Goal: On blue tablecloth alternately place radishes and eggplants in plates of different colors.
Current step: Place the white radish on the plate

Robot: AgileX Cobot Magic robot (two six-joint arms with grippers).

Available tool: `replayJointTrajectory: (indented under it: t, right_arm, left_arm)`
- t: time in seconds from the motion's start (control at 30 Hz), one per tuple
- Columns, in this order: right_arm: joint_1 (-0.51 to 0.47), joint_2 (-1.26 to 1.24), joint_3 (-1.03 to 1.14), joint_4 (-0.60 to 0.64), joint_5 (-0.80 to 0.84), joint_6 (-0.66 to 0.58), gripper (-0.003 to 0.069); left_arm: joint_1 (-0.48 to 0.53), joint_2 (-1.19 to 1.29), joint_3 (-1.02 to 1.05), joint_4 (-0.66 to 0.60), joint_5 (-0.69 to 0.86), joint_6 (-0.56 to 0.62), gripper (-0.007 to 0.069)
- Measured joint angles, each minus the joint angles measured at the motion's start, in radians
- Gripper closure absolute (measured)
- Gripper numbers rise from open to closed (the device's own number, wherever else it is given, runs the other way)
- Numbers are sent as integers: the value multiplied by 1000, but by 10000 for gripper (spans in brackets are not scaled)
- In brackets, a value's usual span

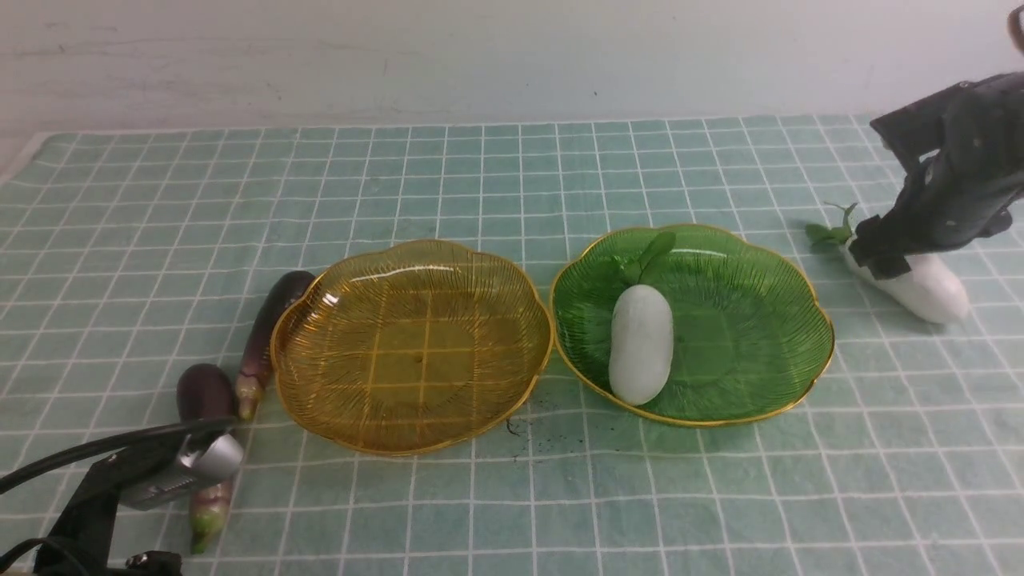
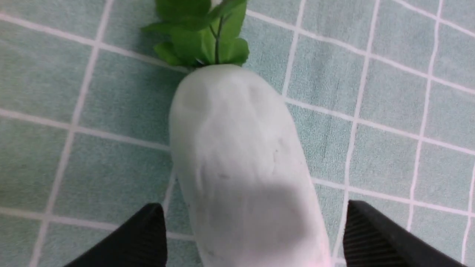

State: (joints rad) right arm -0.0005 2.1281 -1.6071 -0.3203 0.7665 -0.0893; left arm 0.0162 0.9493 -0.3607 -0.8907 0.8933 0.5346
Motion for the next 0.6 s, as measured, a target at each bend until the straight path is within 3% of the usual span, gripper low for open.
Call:
replayJointTrajectory:
  t: [0.17,0.33,0.6]
  right_arm:
    - [0,50,-1,-14,1,5,94]
    - [0,50,-11,-12,29,6,207]
    - [0,-4,-133,29,225,12,206]
  left_arm:
    - [0,0,0,0,0,0,631]
    - [0,0,0,0,0,0,631]
    - [0,0,0,0,0,0,631]
